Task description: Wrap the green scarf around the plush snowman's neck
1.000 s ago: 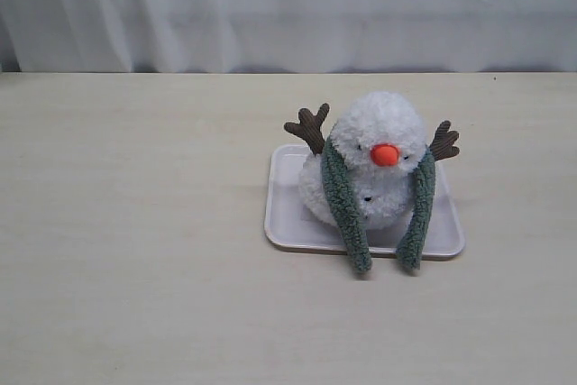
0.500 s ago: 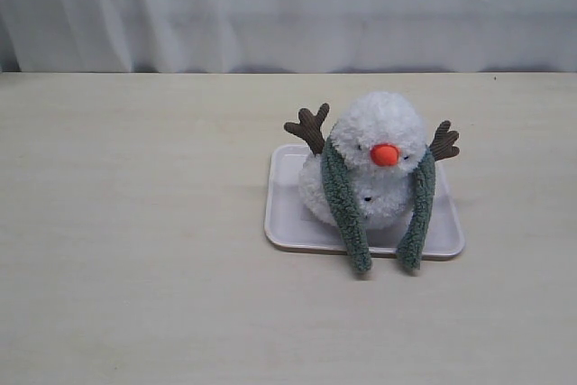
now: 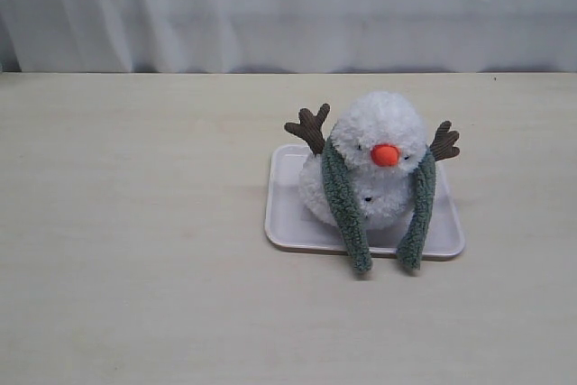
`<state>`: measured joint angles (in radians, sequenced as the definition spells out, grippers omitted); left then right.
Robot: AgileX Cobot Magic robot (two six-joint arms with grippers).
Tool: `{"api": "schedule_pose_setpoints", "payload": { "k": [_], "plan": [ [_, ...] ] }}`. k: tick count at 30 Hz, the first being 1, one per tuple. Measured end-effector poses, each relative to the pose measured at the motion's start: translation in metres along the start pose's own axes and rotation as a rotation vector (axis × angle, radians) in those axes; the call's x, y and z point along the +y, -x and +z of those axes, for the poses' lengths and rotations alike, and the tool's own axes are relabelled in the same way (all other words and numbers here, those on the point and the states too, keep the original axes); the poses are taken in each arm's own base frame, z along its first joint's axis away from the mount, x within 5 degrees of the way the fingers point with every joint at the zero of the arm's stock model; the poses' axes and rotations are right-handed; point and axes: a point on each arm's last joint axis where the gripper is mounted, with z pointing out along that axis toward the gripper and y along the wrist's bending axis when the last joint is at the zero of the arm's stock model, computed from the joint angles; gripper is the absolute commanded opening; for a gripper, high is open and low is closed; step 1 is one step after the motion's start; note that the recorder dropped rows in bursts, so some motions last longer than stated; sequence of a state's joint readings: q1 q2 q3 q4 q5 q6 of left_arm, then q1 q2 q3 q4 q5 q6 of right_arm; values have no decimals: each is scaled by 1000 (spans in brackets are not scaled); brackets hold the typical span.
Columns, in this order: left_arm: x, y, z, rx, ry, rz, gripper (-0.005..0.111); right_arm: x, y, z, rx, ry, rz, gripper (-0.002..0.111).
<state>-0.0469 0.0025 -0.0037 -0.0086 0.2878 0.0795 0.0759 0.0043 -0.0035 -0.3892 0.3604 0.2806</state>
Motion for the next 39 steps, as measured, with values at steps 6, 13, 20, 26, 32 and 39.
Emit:
{"api": "schedule_pose_setpoints", "payload": {
  "k": [6, 13, 20, 26, 32, 39],
  "plan": [
    [0, 0, 0, 0, 0, 0, 0, 0, 0, 0, 2, -1, -2, 4],
    [0, 0, 0, 0, 0, 0, 0, 0, 0, 0, 2, -1, -2, 4],
    [0, 0, 0, 0, 0, 0, 0, 1, -1, 0, 7, 14, 41, 4],
    [0, 0, 0, 0, 0, 0, 0, 1, -1, 0, 9, 14, 41, 4],
    [0, 0, 0, 0, 0, 0, 0, 5, -1, 0, 9, 46, 21, 4],
    [0, 0, 0, 0, 0, 0, 0, 6, -1, 0, 10, 64, 37, 4]
  ]
}}
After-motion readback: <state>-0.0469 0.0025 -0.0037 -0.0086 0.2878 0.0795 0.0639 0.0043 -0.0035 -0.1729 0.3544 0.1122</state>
